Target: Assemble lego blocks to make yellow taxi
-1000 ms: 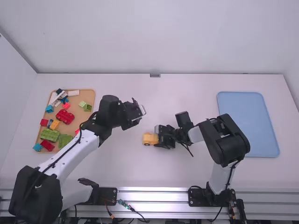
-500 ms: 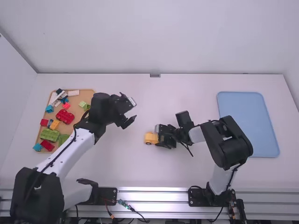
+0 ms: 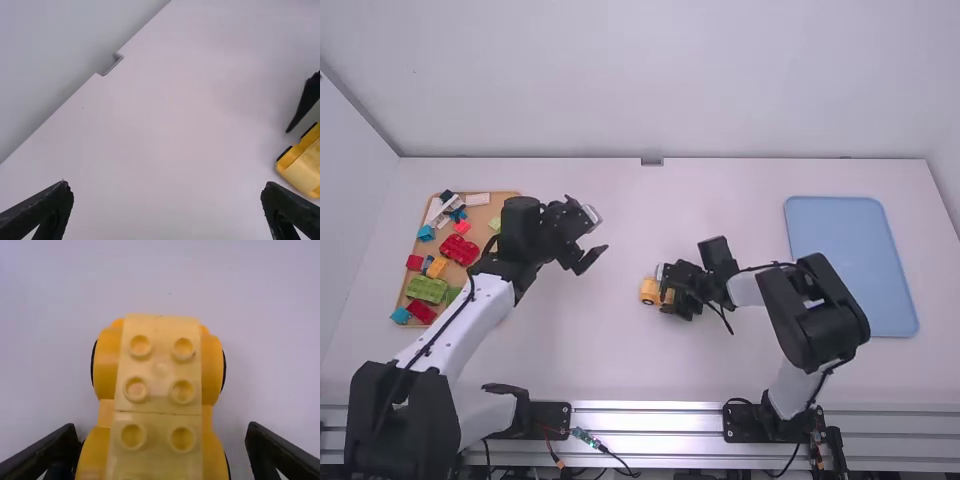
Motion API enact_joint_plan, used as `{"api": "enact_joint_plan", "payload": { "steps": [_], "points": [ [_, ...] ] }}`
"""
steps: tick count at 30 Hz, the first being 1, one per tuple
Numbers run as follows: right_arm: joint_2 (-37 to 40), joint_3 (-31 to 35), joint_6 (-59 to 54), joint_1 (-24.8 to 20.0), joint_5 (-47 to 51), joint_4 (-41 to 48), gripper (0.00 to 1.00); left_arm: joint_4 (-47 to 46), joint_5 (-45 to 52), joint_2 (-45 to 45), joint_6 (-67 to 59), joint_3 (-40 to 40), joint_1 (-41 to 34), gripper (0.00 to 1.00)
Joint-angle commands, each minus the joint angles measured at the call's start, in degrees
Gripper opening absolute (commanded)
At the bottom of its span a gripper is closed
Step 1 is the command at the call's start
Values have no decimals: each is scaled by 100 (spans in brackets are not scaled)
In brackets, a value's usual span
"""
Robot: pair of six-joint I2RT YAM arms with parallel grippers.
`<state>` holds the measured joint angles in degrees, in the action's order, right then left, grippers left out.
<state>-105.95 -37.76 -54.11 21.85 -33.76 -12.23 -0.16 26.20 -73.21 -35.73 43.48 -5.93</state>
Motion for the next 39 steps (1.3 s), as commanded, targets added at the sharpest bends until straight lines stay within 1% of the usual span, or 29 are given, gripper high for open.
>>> {"api": "enact_joint_plan", "payload": {
  "steps": [1, 3, 5, 8, 9, 10, 13, 15, 16, 18, 20, 25, 27, 30, 32, 33, 35, 38, 39],
  "points": [
    [-15, 105, -74, -4, 452, 94, 90, 3, 144, 10, 39, 26, 4, 99],
    [-15, 105, -79, -4, 557, 96, 90, 3, 146, 10, 42, 26, 4, 99],
    [-15, 105, -79, -4, 577, 92, 85, 3, 144, 10, 42, 26, 7, 99],
    [-15, 103, -240, -4, 529, 96, 60, 3, 144, 10, 42, 26, 4, 99],
    [-15, 105, -291, -4, 531, 109, 59, 3, 144, 10, 42, 26, 7, 99],
    [-15, 105, -317, -4, 533, 111, 56, 3, 144, 10, 42, 26, 4, 99],
    [-15, 105, -428, -4, 529, 116, 54, 3, 144, 10, 39, 26, 4, 99],
    [-15, 105, -629, -4, 529, 153, 57, 3, 144, 10, 37, 26, 4, 99],
    [-15, 103, -791, -4, 527, 212, 62, 3, 144, 10, 39, 26, 4, 99],
    [-15, 105, -1012, -4, 529, 295, 68, 3, 144, 10, 39, 26, 4, 99],
    [-15, 103, -1093, -4, 527, 337, 68, 6, 144, 10, 39, 26, 4, 99],
    [-15, 103, -1086, -4, 505, 352, 73, 3, 146, 10, 42, 26, 4, 99],
    [-15, 103, -1084, -7, 446, 328, 79, 3, 144, 10, 39, 26, 4, 99],
    [7, 103, -1062, -15, 358, 308, 82, 3, 144, 10, 42, 26, 4, 99],
    [55, 103, -894, -57, 363, 236, 87, 3, 146, 10, 42, 26, 4, 99],
    [132, 103, -767, -103, 356, 205, 90, 3, 146, 10, 42, 26, 4, 99],
    [265, 105, -717, -131, 358, 269, 91, 3, 144, 10, 39, 26, -7, 99],
    [643, 103, -723, -131, 363, 660, 99, 3, 144, 10, 42, 26, 0, 99],
    [707, 105, -723, -131, 367, 728, 99, 3, 146, 10, 39, 26, 2, 99]
  ]
}}
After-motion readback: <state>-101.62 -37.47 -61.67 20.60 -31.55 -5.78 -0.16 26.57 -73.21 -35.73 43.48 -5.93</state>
